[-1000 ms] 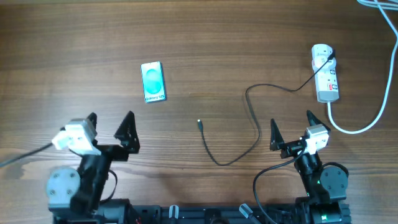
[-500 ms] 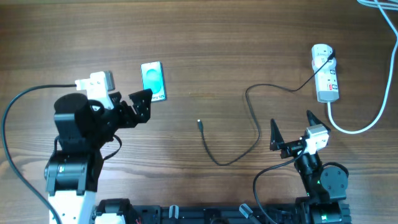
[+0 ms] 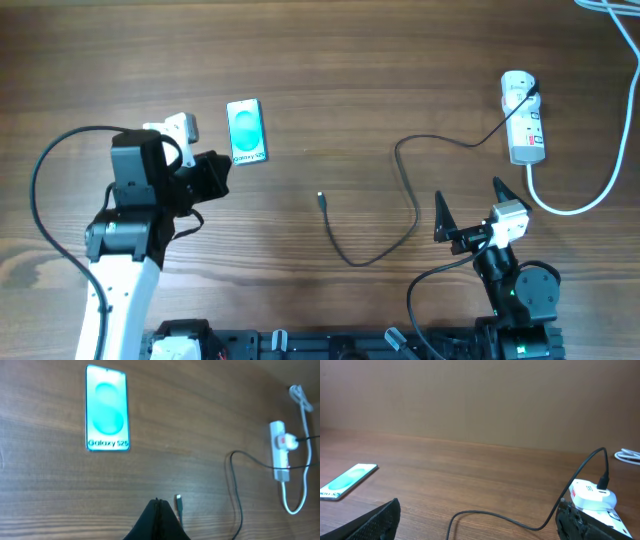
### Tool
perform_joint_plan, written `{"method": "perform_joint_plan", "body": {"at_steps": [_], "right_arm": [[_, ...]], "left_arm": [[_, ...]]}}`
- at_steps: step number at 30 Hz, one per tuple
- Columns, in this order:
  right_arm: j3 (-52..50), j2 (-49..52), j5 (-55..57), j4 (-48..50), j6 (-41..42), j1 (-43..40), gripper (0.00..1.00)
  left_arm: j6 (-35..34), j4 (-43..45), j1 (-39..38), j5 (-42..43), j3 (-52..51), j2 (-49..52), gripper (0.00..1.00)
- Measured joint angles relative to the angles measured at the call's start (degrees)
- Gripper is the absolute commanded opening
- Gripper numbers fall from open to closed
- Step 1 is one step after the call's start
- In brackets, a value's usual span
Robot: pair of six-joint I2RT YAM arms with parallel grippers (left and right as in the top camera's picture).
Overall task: Plug charger to phone and switch on socket
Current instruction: 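Move the left gripper forward over the Galaxy S25 phone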
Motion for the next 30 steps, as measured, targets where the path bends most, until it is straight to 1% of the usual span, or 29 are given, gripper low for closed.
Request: {"method": "perform_joint_plan", "body": {"at_steps": [6,9,10,14,20,22,24,25,26,27,28,29,30], "right_arm": [[0.0,0.0,0.0,0.0,0.0,0.0,1.0],[0.0,0.0,0.0,0.0,0.0,0.0,1.0],[0.0,0.0,0.0,0.0,0.0,0.0,1.0],[0.0,0.0,0.0,0.0,0.0,0.0,1.0],[0.0,0.0,0.0,0.0,0.0,0.0,1.0],[0.0,0.0,0.0,0.0,0.0,0.0,1.0],[0.0,0.0,0.0,0.0,0.0,0.0,1.0],[0.0,0.0,0.0,0.0,0.0,0.0,1.0],[0.0,0.0,0.0,0.0,0.0,0.0,1.0],[0.0,0.0,0.0,0.0,0.0,0.0,1.0],[0.0,0.0,0.0,0.0,0.0,0.0,1.0],[0.0,0.0,0.0,0.0,0.0,0.0,1.0],[0.0,0.0,0.0,0.0,0.0,0.0,1.0]], "left_arm": [[0.0,-0.2,-3.8,-0.4,0.0,6.6,0.04],[-1.6,-0.2,-5.8,-2.5,0.0,9.6,0.04],[-2.7,-0.2,-6.8,-4.5,0.0,11.7,0.04],[-5.0,0.2,-8.1,-7.8,0.0,15.9,0.04],[-6.2,1.2,-8.3,-11.3,0.0,19.8,0.13],[-6.2,2.5,-8.3,-12.3,0.0,20.5,0.21],[-6.4,3.5,-8.3,-13.2,0.0,21.2,0.23],[-6.6,3.7,-8.3,-13.7,0.0,21.6,0.28],[-6.8,3.9,-8.3,-14.1,0.0,22.0,0.36],[-7.4,4.2,-8.3,-14.6,0.0,22.5,0.41],[-7.5,4.5,-8.3,-15.2,0.0,23.1,0.43],[-8.2,5.1,-8.3,-16.0,0.0,23.7,0.47],[-8.5,5.9,-8.3,-16.9,0.0,24.2,0.54]]}}
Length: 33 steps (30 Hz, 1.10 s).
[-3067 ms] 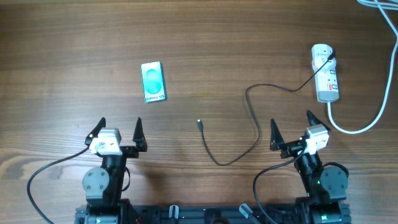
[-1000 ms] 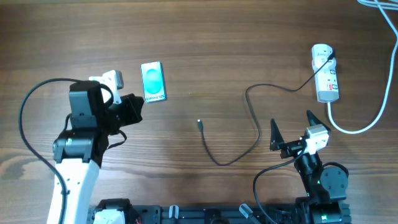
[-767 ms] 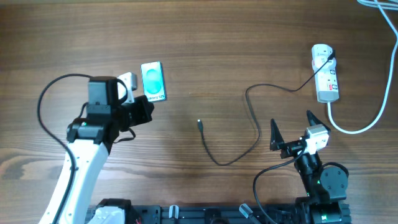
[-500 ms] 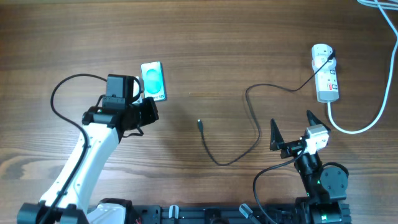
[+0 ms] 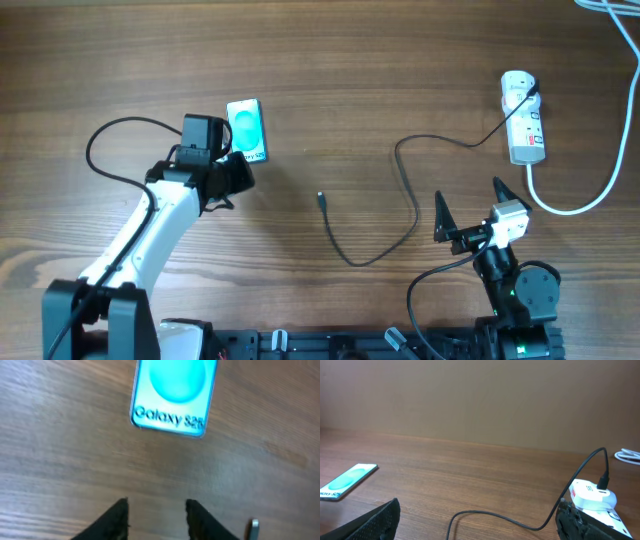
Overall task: Plug charger to phone and switch on socket
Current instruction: 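Move the left gripper forward over the Galaxy S25 phone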
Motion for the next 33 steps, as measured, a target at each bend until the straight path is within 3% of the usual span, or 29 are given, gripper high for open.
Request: {"method": "perform_joint_plan", "body": {"at_steps": [1,3,6,11,18,21,23,27,33], "right_arm": [[0.0,0.0,0.0,0.0,0.0,0.0,1.0],[0.0,0.0,0.0,0.0,0.0,0.0,1.0],[0.0,0.0,0.0,0.0,0.0,0.0,1.0],[0.0,0.0,0.0,0.0,0.0,0.0,1.0],[0.0,0.0,0.0,0.0,0.0,0.0,1.0],[0.0,0.0,0.0,0.0,0.0,0.0,1.0],[0.0,0.0,0.0,0.0,0.0,0.0,1.0],[0.0,0.0,0.0,0.0,0.0,0.0,1.0],[0.0,0.0,0.0,0.0,0.0,0.0,1.0]], "left_arm": [[-0.3,1.0,0.0,-1.0,0.0,0.2,0.56],[-0.5,2.7,0.0,-2.4,0.0,0.3,0.45],[-0.6,3.2,0.0,-3.6,0.4,0.3,0.39],[-0.5,-0.5,0.0,-6.0,8.6,0.5,0.31],[1.4,3.3,0.0,-10.5,13.9,0.8,0.32],[1.7,4.4,0.0,-11.5,13.9,2.6,0.44],[2.0,5.6,0.0,-11.6,13.9,4.6,0.71],[2.5,7.7,-0.1,-12.0,13.9,8.5,1.0],[2.4,10.0,-0.1,-12.1,13.9,12.9,1.0]]}}
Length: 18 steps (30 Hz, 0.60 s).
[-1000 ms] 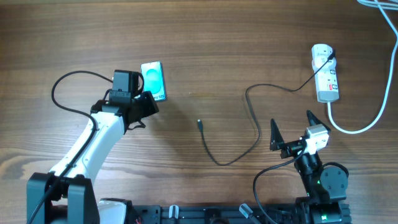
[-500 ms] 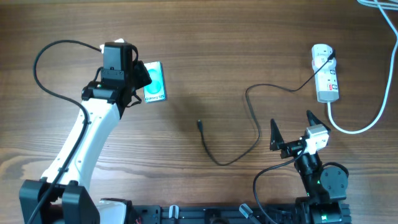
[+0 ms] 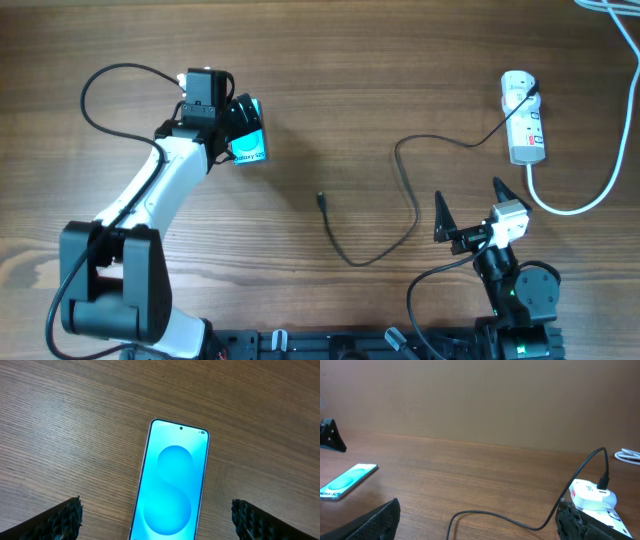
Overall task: Plug charger to phone and switch on socket
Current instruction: 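Move the left gripper forward over the Galaxy S25 phone, then lower the left gripper and close it on the phone's sides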
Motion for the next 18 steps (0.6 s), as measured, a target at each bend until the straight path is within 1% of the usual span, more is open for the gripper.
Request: {"method": "perform_joint_plan", "body": {"at_steps": [9,18], "right_arm": [[0.0,0.0,0.0,0.0,0.0,0.0,1.0],[0.0,0.0,0.0,0.0,0.0,0.0,1.0]], "left_arm": [[0.0,4.2,0.0,0.0,0.0,5.6,1.0],[0.0,4.9,0.0,0.8,0.0,7.7,1.0]]}}
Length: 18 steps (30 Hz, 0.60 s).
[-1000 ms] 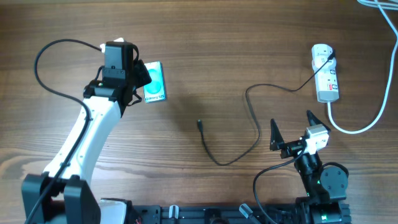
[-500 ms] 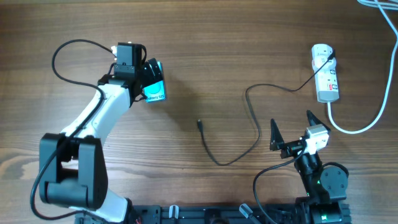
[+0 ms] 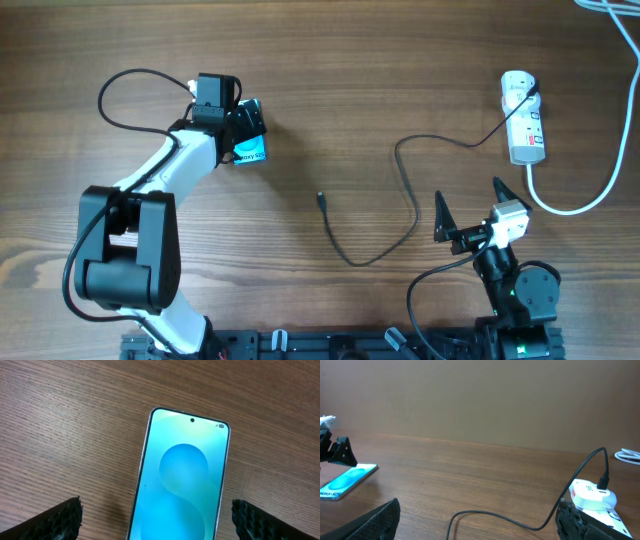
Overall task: Plug charger to phone and switch on socket
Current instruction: 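Lower the left gripper and close it on the phone's sides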
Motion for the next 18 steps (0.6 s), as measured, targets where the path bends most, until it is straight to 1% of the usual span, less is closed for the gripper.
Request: {"method": "perform_joint_plan", "body": {"at_steps": [8,11,16,17,18], "right_arm": [[0.0,0.0,0.0,0.0,0.0,0.0,1.0],[0.0,0.0,0.0,0.0,0.0,0.0,1.0],[0.0,0.0,0.0,0.0,0.0,0.0,1.0],[0.0,0.0,0.0,0.0,0.0,0.0,1.0],[0.0,0.0,0.0,0.0,0.0,0.0,1.0]], "left_arm": [[0.0,0.6,0.0,1.2,0.0,0.0,1.0],[0.0,0.6,-0.9,1.3,0.0,0.1,0.98],[0.0,0.9,-2.5,1.4,0.0,2.8,1.0],[0.0,0.9,-2.5,1.4,0.0,3.7,0.98],[0.0,1.1,-2.6,1.2,0.0,4.2,0.95]]}}
